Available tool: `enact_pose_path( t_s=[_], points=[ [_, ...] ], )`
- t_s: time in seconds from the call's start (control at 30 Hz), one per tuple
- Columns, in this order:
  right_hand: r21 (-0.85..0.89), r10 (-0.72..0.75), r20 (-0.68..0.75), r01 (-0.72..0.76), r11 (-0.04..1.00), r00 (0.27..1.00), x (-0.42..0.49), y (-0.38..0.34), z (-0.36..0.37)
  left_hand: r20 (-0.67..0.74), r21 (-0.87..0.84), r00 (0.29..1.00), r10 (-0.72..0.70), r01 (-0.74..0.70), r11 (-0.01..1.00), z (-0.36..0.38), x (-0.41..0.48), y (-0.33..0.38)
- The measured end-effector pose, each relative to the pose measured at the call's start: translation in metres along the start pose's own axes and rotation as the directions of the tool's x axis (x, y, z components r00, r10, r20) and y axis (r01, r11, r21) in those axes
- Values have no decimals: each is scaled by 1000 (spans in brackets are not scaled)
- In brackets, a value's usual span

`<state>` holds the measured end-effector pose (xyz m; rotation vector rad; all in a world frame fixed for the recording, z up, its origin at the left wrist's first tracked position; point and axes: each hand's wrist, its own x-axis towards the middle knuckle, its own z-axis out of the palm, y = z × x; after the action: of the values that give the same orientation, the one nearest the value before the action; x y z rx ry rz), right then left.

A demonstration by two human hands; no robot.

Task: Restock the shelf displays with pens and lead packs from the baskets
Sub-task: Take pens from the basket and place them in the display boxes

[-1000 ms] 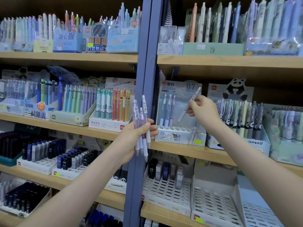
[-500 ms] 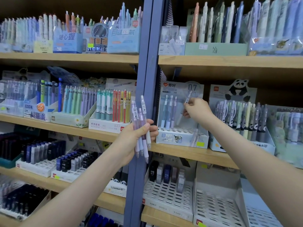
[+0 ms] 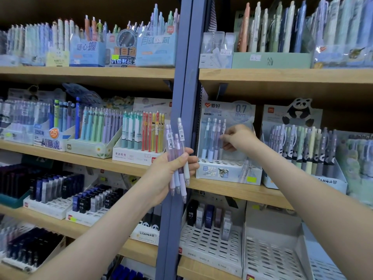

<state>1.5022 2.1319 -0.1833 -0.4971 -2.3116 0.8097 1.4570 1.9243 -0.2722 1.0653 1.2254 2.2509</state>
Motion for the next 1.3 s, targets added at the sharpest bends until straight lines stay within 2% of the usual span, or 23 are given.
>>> enact_pose_path(
  t_s=[0.2, 0.3, 0.37, 0.47, 0.53, 0.63, 0.7, 0.77, 0.87, 0.97, 1.07, 1.2, 1.3],
  points=[
    [-17, 6, 8, -6, 1000, 1000, 0, 4, 4, 10, 6, 1000, 0, 0, 1000, 0, 1, -3],
    [-160, -8, -31, 3, 987, 999, -3, 2, -1, 19, 6, 1000, -1, 1, 1000, 1, -1, -2],
    [-282, -105, -127, 65, 957, 986, -11, 0, -7, 34, -1, 999, -8, 8, 1000, 1, -2, -2],
    [-217, -248, -236, 198, 956, 940, -37, -12, -9, 78, -13, 996, -31, 32, 999, 3, -3, -4],
    [-51, -294, -134, 289, 956, 946, -61, -25, -6, 118, 0, 992, -40, 40, 999, 7, -5, -5],
    [126, -314, 151, 297, 947, 937, -93, -39, 2, 187, 21, 981, -55, 52, 998, 15, -8, -4],
    [153, -326, 218, 297, 942, 920, -102, -39, 4, 217, 37, 974, -68, 61, 997, 21, -10, -4],
    [203, -313, 225, 270, 941, 923, -102, -35, 3, 217, 48, 973, -77, 69, 996, 24, -11, -4],
    [324, -280, 136, 225, 919, 950, -91, -27, -7, 158, 57, 985, -74, 65, 996, 23, -8, -3],
    [430, -180, -102, 207, 879, 978, -70, -12, -24, 41, 64, 998, -51, 48, 997, 16, -5, -3],
    [337, -127, -262, 214, 917, 957, -51, 4, -33, -24, 77, 999, -36, 38, 996, 9, -3, -4],
    [183, -124, -246, 171, 968, 961, -38, 16, -26, -31, 54, 999, -33, 35, 998, 11, -2, -7],
    [133, -138, -232, 172, 976, 963, -30, 16, -21, -23, 34, 999, -27, 28, 999, 13, 0, -11]
  ],
)
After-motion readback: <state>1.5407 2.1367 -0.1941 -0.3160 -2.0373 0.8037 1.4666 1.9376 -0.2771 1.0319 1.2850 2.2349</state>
